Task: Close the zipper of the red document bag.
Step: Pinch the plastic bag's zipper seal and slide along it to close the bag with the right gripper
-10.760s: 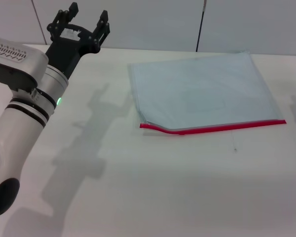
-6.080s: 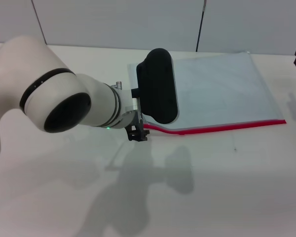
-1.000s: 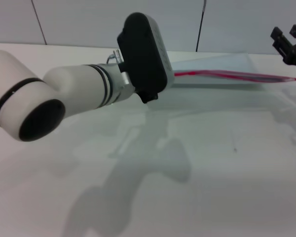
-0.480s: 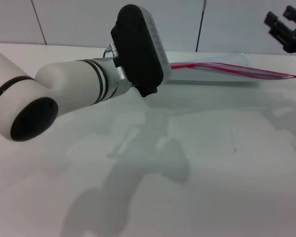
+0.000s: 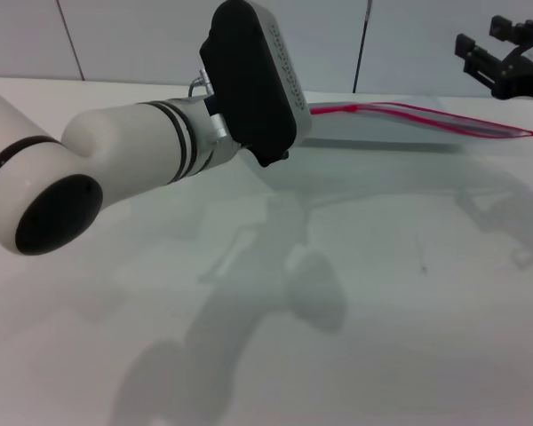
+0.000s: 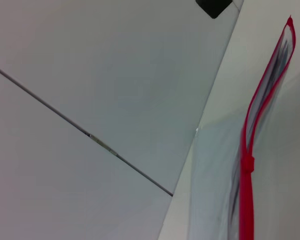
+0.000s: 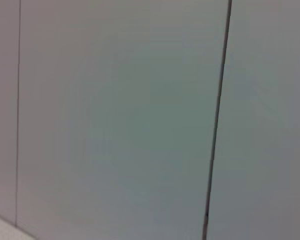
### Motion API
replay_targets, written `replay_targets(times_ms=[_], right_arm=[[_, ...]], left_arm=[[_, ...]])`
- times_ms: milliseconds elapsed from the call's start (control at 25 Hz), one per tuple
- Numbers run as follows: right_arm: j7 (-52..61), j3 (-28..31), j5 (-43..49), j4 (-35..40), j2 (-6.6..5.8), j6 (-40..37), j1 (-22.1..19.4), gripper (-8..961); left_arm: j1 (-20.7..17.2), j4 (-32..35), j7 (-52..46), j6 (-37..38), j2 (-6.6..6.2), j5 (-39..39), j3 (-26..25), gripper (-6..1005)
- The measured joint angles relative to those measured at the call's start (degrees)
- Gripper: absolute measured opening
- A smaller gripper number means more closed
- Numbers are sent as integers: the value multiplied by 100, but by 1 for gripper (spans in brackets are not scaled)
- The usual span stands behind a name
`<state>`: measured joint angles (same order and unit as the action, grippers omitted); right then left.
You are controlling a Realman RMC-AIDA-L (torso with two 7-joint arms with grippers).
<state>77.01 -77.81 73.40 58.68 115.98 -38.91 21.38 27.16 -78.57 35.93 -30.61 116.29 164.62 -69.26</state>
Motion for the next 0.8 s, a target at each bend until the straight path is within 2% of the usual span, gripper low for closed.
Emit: replay_targets(times_ms=[520,800], right_arm=[[1486,59,1683,890,-25,-205,6,534],[2055,179,2412,1199,-23,-719,130,533]], left_arm=[[-21,-129,41,149,4,0,0,74],[-19,-149,47,176,3,0,1,77]])
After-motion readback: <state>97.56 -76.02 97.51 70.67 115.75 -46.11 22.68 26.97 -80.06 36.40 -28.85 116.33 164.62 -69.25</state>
